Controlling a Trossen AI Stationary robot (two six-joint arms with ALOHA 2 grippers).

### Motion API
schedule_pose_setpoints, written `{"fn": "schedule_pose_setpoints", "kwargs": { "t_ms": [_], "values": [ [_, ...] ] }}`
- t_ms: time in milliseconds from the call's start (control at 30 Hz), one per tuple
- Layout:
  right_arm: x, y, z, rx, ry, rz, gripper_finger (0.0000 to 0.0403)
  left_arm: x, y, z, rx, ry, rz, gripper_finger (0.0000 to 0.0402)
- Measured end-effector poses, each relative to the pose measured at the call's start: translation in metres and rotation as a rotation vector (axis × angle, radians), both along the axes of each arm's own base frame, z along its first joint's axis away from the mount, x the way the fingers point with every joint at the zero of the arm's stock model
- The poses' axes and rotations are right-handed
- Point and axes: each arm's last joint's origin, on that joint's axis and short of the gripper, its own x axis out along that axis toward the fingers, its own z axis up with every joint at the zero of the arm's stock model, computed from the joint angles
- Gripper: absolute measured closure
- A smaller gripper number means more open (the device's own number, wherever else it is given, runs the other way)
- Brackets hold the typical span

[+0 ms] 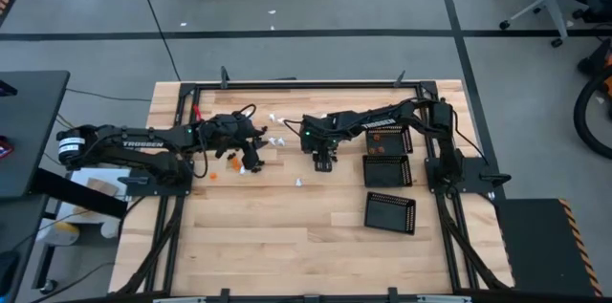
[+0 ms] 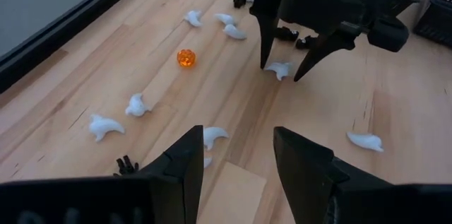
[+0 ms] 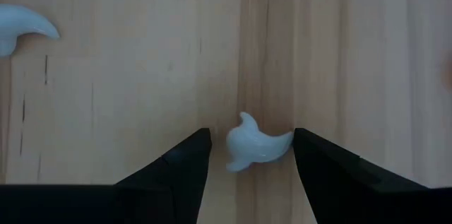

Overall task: Sort Halloween decoration
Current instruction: Put the white ghost toy into the center black bin

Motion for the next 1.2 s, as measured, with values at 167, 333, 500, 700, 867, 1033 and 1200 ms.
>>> {"fn": "schedule_pose_setpoints", "kwargs": {
  "t_ms": [167, 333, 500, 700, 867, 1033, 1200],
  "values": [
    [-0.004, 0.0, -0.006, -0.012, 0.013, -0.019, 0.0198, 0.0, 0.0, 0.0, 0.0, 0.0, 0.0, 0.0244],
    [-0.003, 0.002, -0.007, 0.029, -0.001, -0.001, 0.0236, 0.0, 0.0, 0.0, 0.0, 0.0, 0.0, 0.0244],
    [-0.001, 0.002, -0.004, 0.024, 0.004, 0.007, 0.0276, 0.0, 0.0, 0.0, 0.006, 0.002, -0.004, 0.0244],
    [0.0, 0.002, 0.005, 0.004, 0.007, 0.009, 0.029, 0.0, 0.0, 0.0, 0.018, 0.006, -0.011, 0.0244],
    [0.0, 0.001, 0.007, -0.01, 0.01, 0.02, 0.029, 0.0, 0.0, 0.0, 0.018, 0.007, -0.011, 0.0244],
    [0.0, 0.001, 0.006, -0.01, 0.018, 0.021, 0.029, 0.0, 0.0, 0.0, 0.018, 0.007, -0.011, 0.0244],
    [0.0, 0.001, 0.006, -0.01, 0.019, 0.021, 0.0292, 0.0, 0.0, 0.0, 0.018, 0.007, -0.011, 0.0244]
  ]
}}
